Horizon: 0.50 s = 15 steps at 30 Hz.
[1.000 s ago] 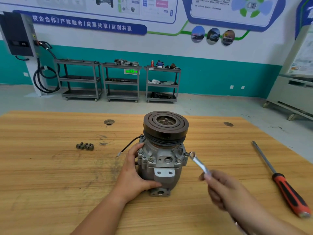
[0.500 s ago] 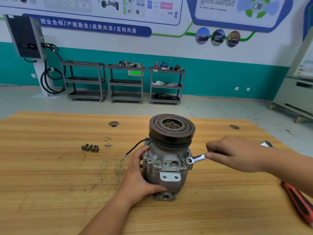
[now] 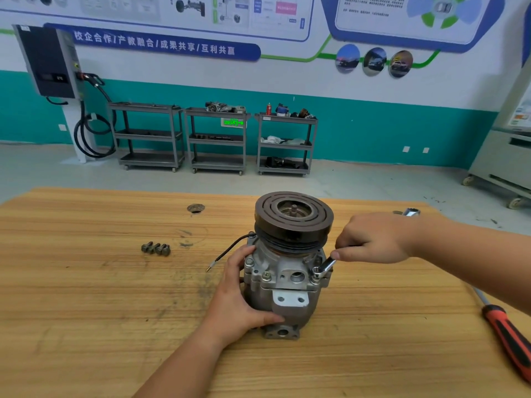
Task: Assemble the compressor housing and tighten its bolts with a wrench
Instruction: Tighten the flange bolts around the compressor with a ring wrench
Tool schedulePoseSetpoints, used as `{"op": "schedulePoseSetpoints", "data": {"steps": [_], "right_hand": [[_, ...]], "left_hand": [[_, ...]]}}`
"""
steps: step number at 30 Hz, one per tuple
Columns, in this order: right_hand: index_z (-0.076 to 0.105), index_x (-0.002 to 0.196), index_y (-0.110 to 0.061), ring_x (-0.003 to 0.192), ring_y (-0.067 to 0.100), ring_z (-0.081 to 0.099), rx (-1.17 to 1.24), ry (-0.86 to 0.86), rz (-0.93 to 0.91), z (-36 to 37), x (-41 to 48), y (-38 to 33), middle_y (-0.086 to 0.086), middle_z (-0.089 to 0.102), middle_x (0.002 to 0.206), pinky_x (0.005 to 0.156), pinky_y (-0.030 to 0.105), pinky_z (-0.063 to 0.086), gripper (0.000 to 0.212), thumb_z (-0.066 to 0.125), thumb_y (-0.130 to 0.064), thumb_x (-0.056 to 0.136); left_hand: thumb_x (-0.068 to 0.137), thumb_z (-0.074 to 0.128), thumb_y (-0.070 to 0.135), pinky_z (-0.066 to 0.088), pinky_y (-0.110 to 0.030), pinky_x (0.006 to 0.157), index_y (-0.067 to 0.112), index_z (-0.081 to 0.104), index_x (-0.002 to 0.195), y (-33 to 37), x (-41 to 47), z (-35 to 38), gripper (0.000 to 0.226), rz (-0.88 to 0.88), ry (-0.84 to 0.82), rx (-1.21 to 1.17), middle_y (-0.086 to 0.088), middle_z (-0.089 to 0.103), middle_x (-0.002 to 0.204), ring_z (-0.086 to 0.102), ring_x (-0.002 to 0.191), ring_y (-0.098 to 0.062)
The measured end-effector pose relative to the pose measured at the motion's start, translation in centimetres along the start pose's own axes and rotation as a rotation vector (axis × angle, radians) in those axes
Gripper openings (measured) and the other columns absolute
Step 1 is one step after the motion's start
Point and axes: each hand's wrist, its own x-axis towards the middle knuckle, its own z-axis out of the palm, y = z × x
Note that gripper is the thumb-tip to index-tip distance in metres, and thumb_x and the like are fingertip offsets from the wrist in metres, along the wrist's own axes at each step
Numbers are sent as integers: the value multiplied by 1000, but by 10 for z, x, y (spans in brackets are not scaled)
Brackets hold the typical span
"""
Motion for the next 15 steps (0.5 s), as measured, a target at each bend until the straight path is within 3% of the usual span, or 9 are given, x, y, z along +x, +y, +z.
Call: {"op": "schedulePoseSetpoints", "data": {"steps": [7, 11, 13, 15], "right_hand": [[37, 58, -26, 49, 8, 35, -143, 16, -68, -1, -2, -5, -6, 39, 55, 57, 31, 36, 48, 24, -59, 91], [38, 62, -29, 52, 5, 38, -148, -37, -34, -5, -8, -12, -8, 43, 59, 52, 23, 31, 51, 12, -69, 80], [38, 62, -29, 50, 1, 40, -18, -82, 47, 1, -16, -16, -11, 44, 56, 51, 17, 29, 51, 12, -71, 74], [40, 60, -26, 40, 0, 40, 290, -142, 189, 13, -26, -22, -14, 42, 45, 47, 12, 31, 53, 19, -72, 76]], "left_hand": [[43, 97, 17, 35, 1, 87, 52, 28, 128, -1, 0, 0, 115, -11, 0, 2, 18, 36, 140, 40, 119, 17], [43, 97, 18, 35, 1, 86, 60, 27, 125, 1, 0, 0, 116, -4, 10, 7, 20, 36, 138, 41, 117, 18], [42, 97, 19, 40, -7, 92, 70, 27, 119, 2, 0, 0, 116, -7, 19, -10, 19, 38, 138, 46, 119, 10], [41, 98, 19, 45, -20, 98, 71, 28, 118, 3, -1, 1, 116, -13, 26, -20, 16, 41, 138, 49, 122, 0]]}}
